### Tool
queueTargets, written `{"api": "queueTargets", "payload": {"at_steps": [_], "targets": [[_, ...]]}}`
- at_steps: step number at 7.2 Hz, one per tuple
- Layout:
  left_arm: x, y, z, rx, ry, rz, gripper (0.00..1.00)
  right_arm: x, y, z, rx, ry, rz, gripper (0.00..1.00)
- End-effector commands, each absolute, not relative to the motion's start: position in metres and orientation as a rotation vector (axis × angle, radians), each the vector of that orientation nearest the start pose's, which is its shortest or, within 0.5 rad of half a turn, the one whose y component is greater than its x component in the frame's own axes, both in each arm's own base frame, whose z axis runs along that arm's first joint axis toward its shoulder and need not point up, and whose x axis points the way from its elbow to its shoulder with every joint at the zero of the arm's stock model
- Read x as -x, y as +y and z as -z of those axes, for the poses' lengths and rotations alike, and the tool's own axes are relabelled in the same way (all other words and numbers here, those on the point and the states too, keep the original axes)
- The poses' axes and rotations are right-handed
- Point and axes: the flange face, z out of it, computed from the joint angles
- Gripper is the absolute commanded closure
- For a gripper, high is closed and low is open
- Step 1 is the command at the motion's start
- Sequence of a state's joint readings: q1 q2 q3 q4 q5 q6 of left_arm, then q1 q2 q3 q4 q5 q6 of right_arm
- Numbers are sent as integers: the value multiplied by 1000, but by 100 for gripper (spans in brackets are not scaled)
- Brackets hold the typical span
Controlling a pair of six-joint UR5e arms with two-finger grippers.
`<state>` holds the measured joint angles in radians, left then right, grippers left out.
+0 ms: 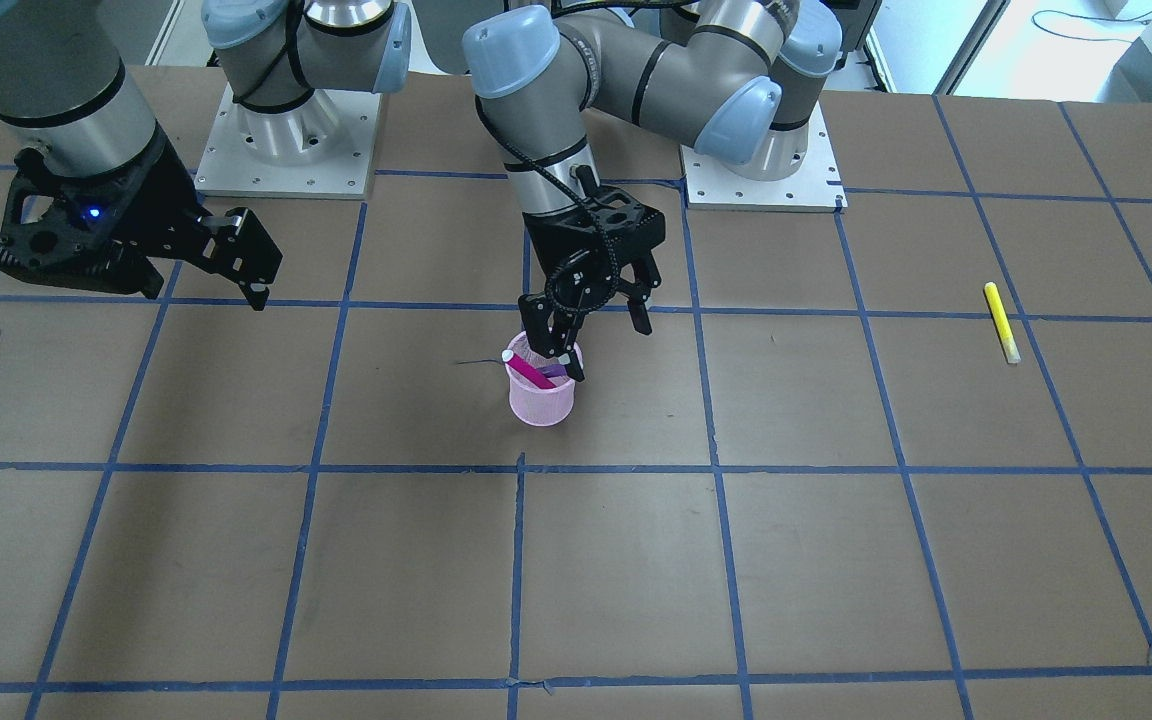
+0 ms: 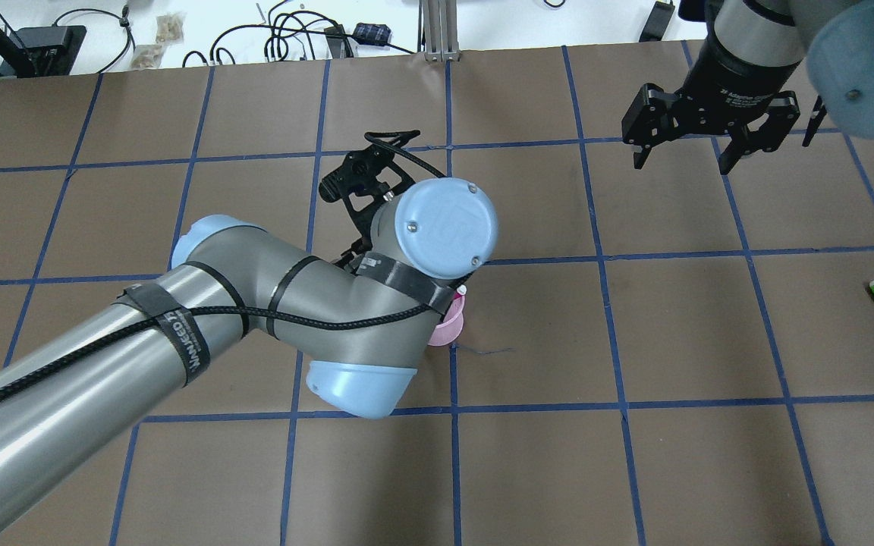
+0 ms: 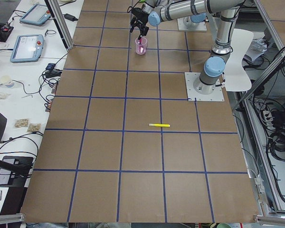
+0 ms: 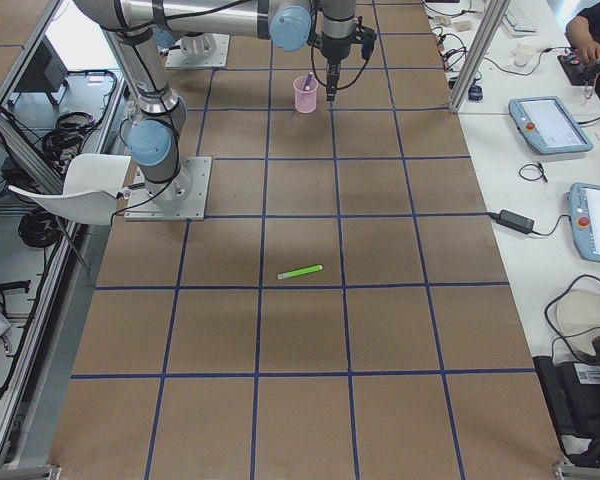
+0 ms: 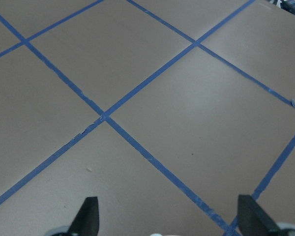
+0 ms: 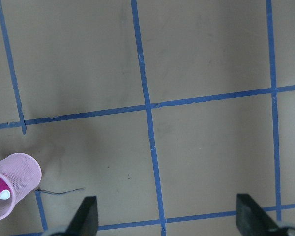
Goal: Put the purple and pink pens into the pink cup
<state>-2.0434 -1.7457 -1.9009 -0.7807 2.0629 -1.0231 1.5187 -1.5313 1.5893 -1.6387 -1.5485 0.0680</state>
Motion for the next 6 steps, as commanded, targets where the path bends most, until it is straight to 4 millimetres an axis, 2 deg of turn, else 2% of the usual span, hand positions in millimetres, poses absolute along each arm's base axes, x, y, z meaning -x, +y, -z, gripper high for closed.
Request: {"api": "queueTargets", "payload": {"at_steps": [1, 3, 4, 5, 6], "targets": [[253, -472, -386, 770, 2808, 670, 0, -109, -516, -466, -186, 3114, 19, 0], [171, -505, -456, 737, 2951, 319, 0, -110, -516, -464, -182, 3113, 14, 0], [137, -508, -477, 693, 2990, 207, 0, -110, -516, -466, -181, 3109, 23, 0], [121, -501, -491, 558, 3010, 197, 0, -111, -516, -466, -183, 3101, 23, 0], [116, -492, -507, 508, 3017, 237, 0, -109, -516, -466, -186, 3110, 21, 0]]}}
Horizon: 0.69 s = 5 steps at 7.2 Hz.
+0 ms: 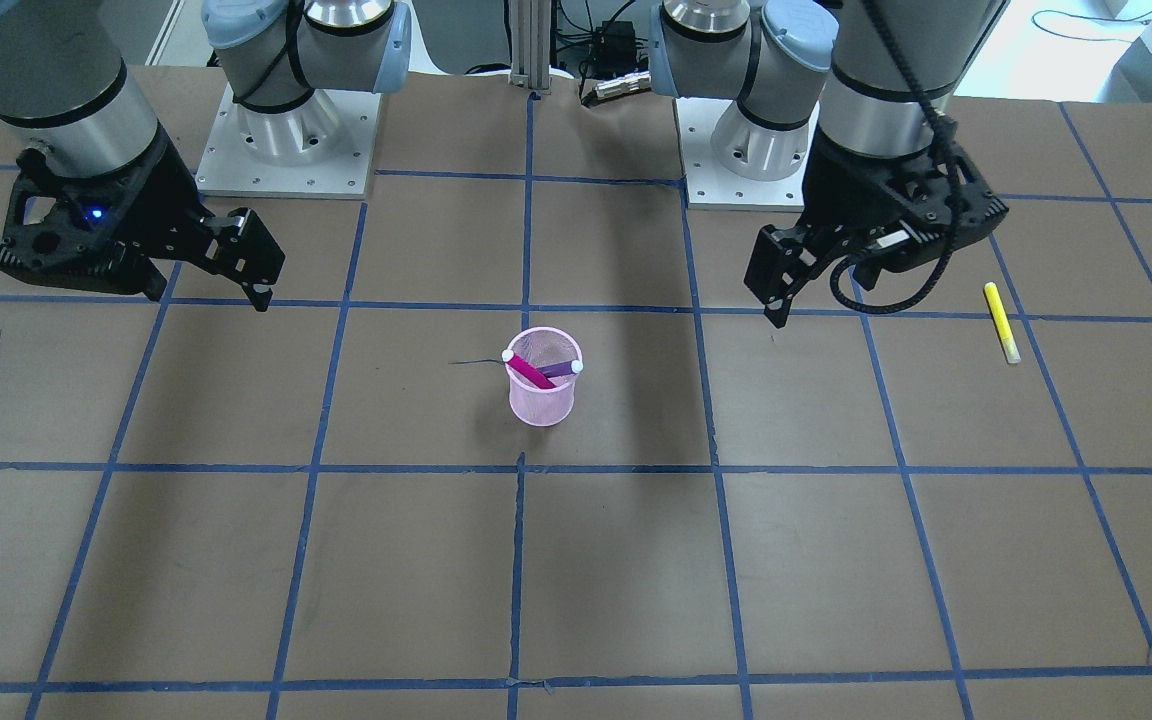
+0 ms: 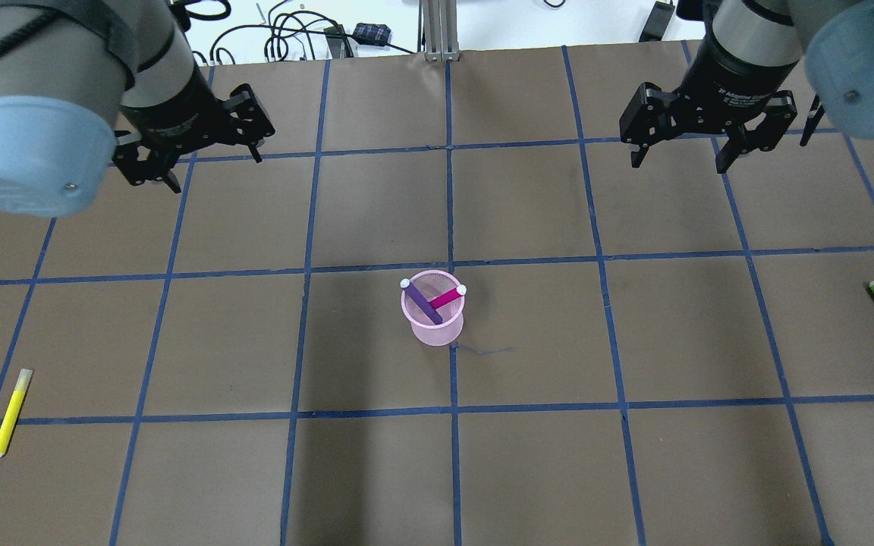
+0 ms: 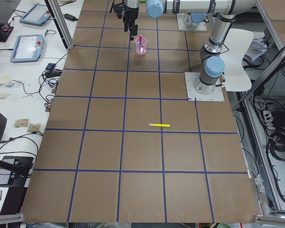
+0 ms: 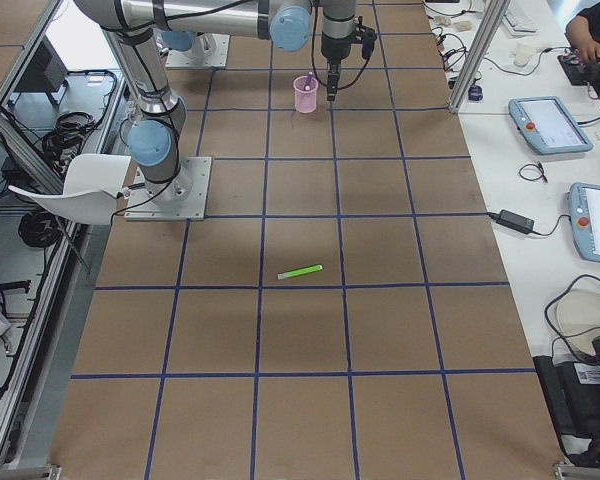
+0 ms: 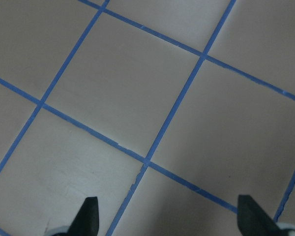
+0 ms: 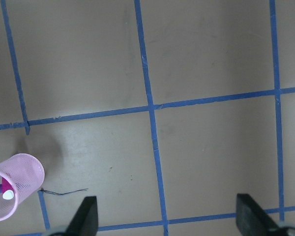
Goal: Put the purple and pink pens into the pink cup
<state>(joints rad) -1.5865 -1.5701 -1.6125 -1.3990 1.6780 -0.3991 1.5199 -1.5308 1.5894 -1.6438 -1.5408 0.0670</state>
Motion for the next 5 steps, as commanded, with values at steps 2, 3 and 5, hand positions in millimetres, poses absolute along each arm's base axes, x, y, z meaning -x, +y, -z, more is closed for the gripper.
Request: {"api": "queueTargets", "payload": {"at_steps": [2, 3, 5], "targets": [[126, -468, -512, 345, 3112, 117, 0, -110, -516, -465, -179, 3106, 16, 0], [128, -460, -510, 92, 3119, 101, 0, -109, -516, -464, -172, 3112, 10, 0], [129, -457, -507, -25, 3121, 95, 0, -106, -515, -463, -184, 3115, -5, 0]]}}
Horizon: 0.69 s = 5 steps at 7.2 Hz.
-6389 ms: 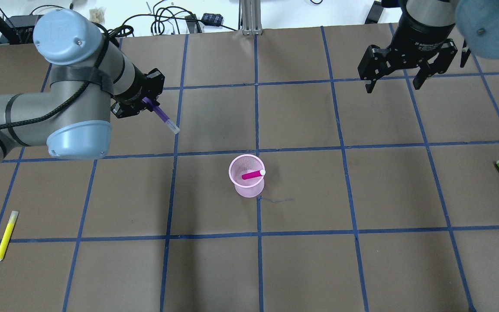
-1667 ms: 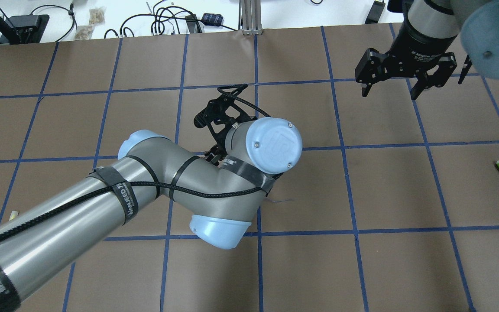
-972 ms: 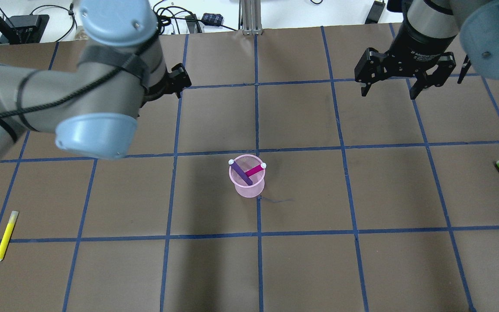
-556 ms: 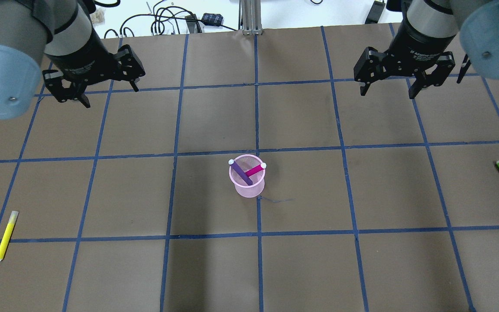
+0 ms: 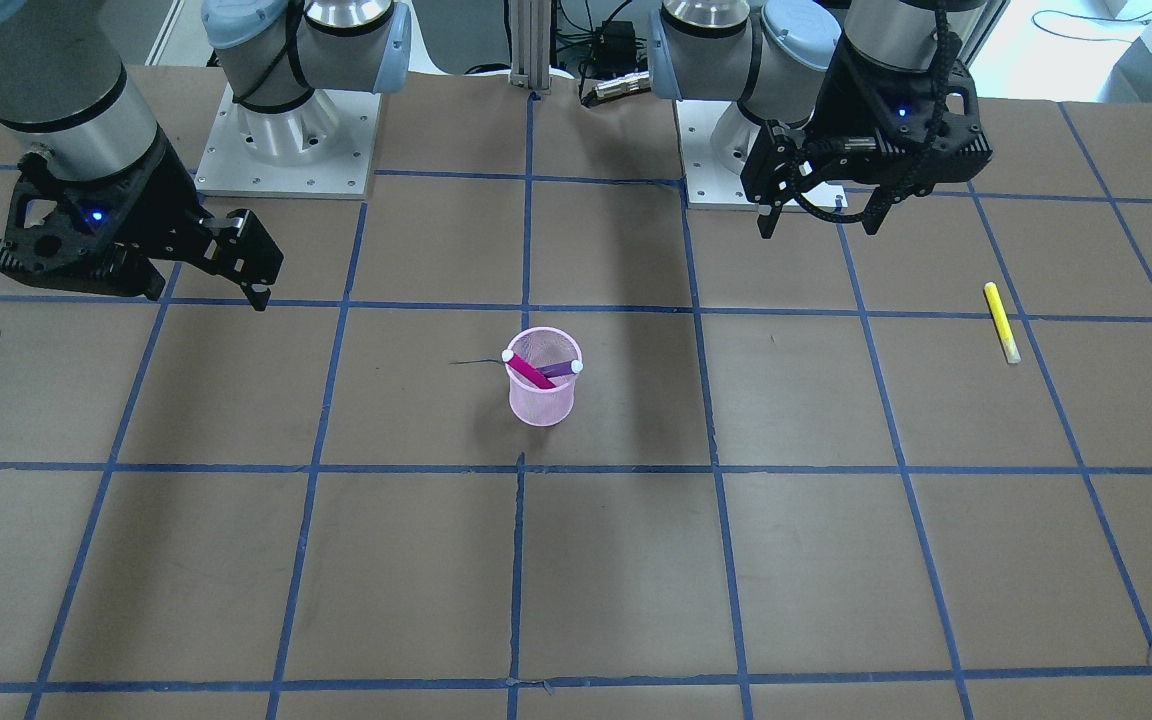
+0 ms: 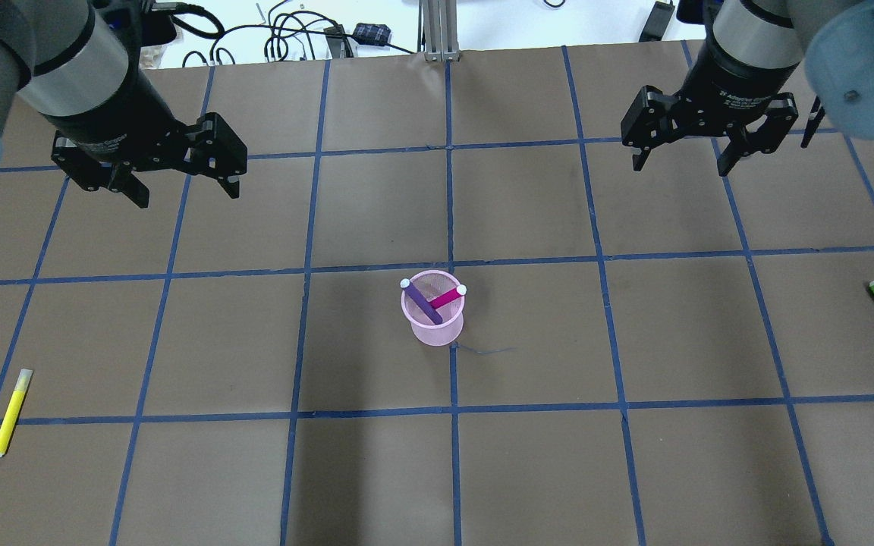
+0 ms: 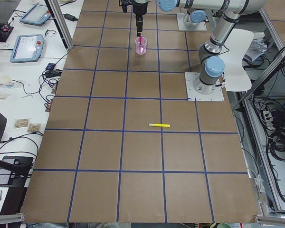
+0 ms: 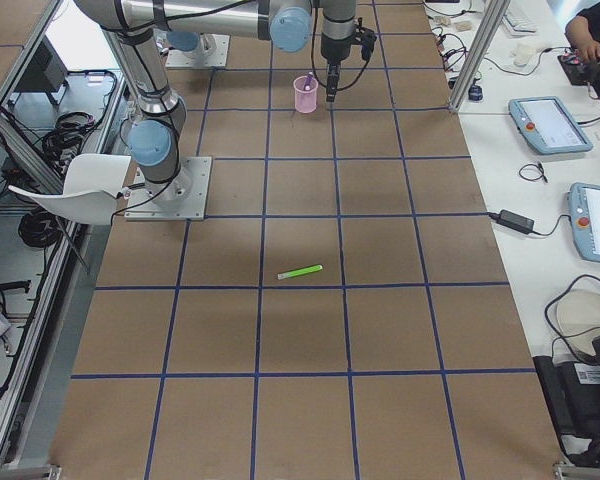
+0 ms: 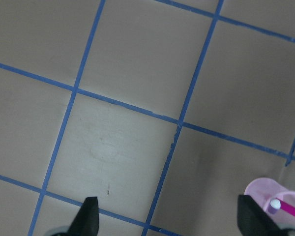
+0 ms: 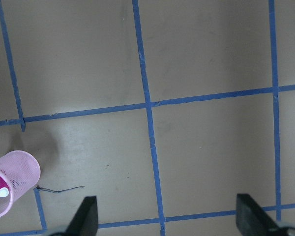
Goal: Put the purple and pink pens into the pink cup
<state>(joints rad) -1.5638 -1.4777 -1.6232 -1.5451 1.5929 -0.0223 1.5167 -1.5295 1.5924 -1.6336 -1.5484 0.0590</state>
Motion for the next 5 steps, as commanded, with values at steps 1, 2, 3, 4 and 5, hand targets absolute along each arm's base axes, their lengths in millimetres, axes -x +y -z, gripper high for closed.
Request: {"api": "queueTargets", "payload": {"at_steps": [1, 2, 3, 4, 5], "targets": [[130, -457, -506, -31, 3130, 96, 0, -105, -515, -462, -177, 3117, -7, 0], [132, -467, -505, -32, 3148, 109, 0, -106, -515, -462, -177, 3112, -7, 0], [127, -459, -511, -48, 3133, 127, 0, -105, -515, -462, -179, 3112, -7, 0], [122, -464, -518, -106, 3134, 159, 0, -106, -515, -462, -179, 3107, -7, 0], [121, -473, -525, -107, 3134, 188, 0, -106, -515, -463, -177, 3109, -5, 0]]}}
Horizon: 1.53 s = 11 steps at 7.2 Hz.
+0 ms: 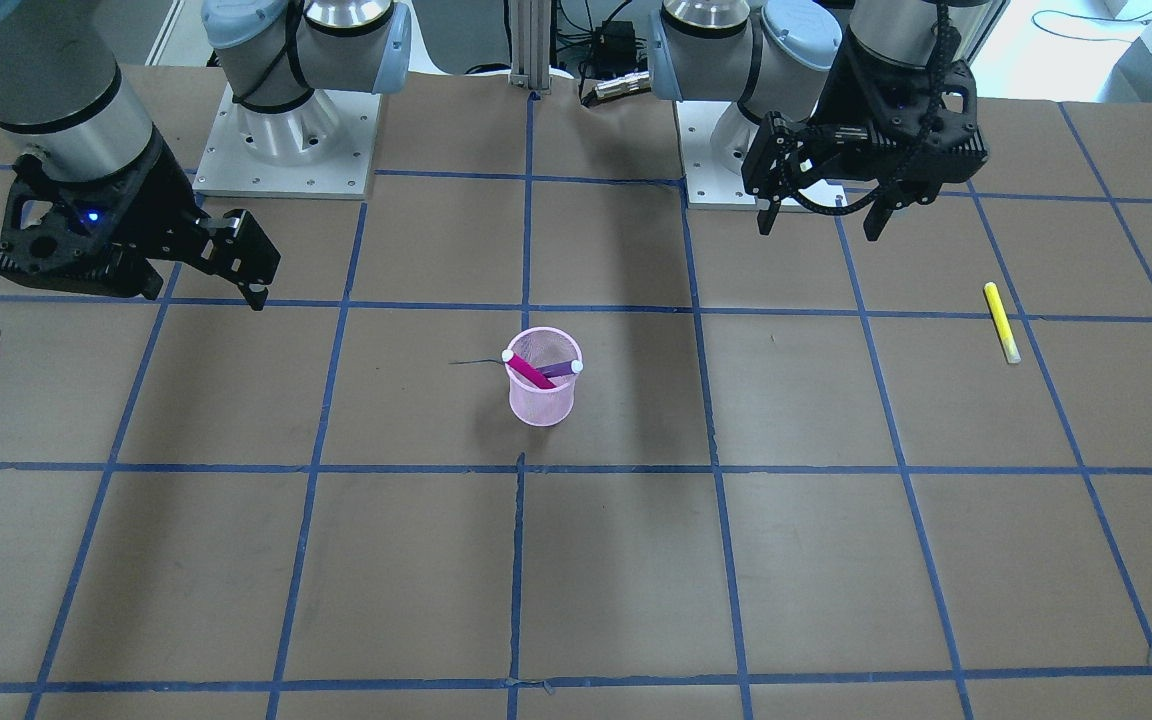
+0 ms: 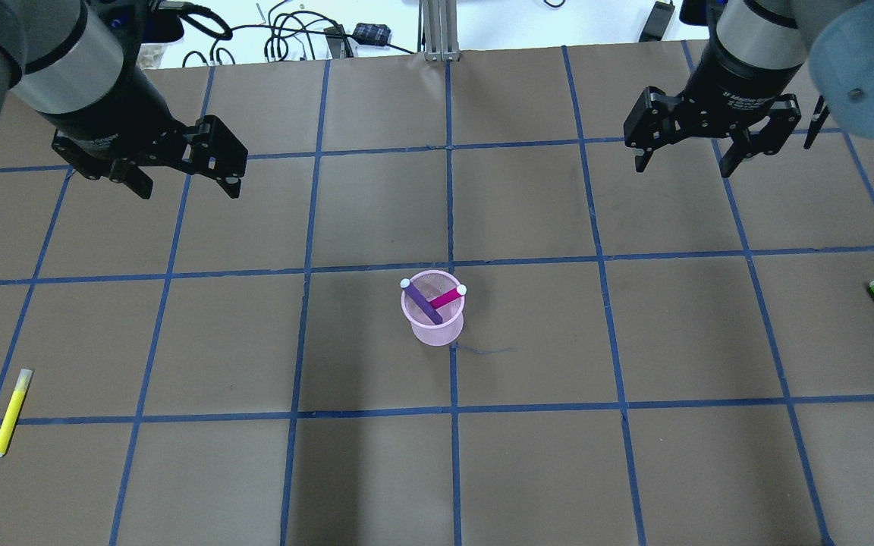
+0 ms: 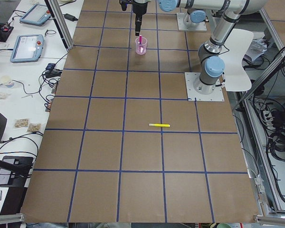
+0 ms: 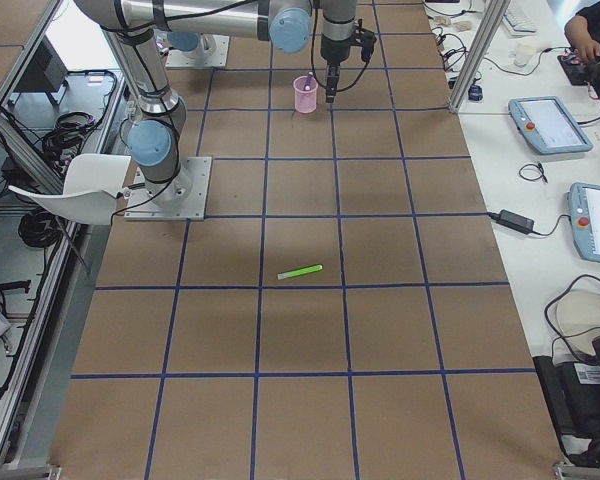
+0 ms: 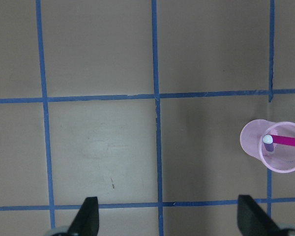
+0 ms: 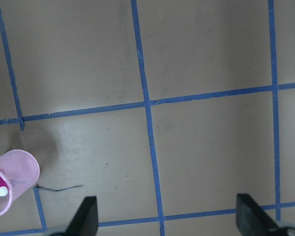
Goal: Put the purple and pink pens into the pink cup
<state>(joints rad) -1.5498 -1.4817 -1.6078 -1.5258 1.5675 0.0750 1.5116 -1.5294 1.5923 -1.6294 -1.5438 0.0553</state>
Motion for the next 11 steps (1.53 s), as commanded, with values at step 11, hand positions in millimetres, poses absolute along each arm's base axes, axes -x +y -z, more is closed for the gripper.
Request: {"api": "queueTargets", "payload": {"at_steps": [11], "targets": [[125, -491, -529, -163, 3157, 171, 0, -109, -517, -467, -192, 3091, 26, 0]]}}
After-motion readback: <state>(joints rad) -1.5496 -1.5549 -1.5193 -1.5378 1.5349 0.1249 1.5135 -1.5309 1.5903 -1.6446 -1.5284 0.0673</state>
